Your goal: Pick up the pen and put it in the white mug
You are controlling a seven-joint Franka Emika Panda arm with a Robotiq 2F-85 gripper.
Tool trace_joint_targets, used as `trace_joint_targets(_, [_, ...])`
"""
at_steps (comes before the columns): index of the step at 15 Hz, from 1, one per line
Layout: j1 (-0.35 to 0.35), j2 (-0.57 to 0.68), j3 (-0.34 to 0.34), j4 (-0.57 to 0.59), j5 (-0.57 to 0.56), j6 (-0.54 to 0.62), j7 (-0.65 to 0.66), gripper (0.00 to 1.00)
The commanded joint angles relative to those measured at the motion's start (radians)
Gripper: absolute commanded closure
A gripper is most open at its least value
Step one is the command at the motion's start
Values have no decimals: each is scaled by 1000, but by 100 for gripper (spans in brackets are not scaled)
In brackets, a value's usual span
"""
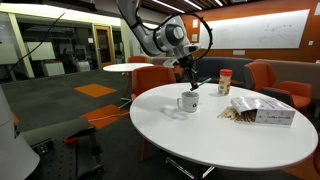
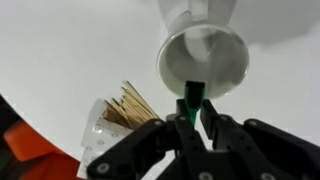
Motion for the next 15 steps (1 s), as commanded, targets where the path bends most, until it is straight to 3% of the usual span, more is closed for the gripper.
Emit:
trace_joint_targets(1, [84, 49, -85, 31, -76, 41, 96, 97])
trace_joint_targets(7, [172, 58, -166, -9, -123, 132, 182, 97])
trace_joint_targets(15, [213, 46, -190, -72, -110, 157, 199, 97])
